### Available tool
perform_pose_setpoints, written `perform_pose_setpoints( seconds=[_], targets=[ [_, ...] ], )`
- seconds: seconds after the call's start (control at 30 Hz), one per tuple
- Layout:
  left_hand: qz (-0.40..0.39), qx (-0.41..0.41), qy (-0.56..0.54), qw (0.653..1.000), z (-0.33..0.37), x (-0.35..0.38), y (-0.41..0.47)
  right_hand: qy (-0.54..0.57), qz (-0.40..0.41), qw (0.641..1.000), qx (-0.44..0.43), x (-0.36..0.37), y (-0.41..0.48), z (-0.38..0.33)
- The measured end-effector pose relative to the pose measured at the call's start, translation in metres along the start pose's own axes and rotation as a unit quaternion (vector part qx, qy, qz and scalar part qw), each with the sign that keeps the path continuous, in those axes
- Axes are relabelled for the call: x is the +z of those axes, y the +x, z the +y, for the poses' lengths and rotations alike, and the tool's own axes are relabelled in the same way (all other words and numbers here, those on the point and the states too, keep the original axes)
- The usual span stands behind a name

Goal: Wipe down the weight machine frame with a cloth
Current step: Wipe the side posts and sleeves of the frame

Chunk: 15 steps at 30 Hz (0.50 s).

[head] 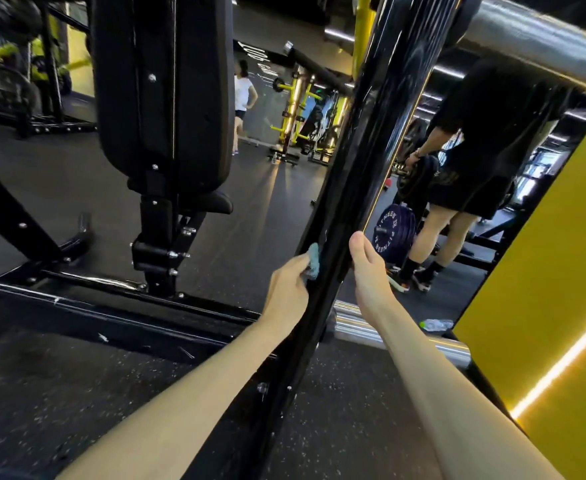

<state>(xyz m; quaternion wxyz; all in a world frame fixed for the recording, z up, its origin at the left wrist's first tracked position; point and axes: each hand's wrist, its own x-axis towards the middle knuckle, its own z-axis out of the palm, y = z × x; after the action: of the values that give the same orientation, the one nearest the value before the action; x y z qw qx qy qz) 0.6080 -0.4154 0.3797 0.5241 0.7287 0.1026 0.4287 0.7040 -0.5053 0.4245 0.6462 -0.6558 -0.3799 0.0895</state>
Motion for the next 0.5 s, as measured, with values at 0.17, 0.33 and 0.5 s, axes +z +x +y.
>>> perform_pose_setpoints(
  seconds=[0.17,0.33,0.5],
  targets=[
    [0.019,0.058,-0.024,0.998,0.029,0.004,0.022,-0.001,0.008,1.0,0.004,0.003,-0.003,-0.001],
    [-0.002,0.001,0.012,1.0,-0.006,0.001,-0.004,0.014,0.018,1.0,0.007,0.006,-0.005,-0.001],
    [0.027,0.058,-0.019,0.998,0.032,0.002,0.021,0.021,0.004,1.0,-0.003,0.009,-0.008,-0.006]
  ],
)
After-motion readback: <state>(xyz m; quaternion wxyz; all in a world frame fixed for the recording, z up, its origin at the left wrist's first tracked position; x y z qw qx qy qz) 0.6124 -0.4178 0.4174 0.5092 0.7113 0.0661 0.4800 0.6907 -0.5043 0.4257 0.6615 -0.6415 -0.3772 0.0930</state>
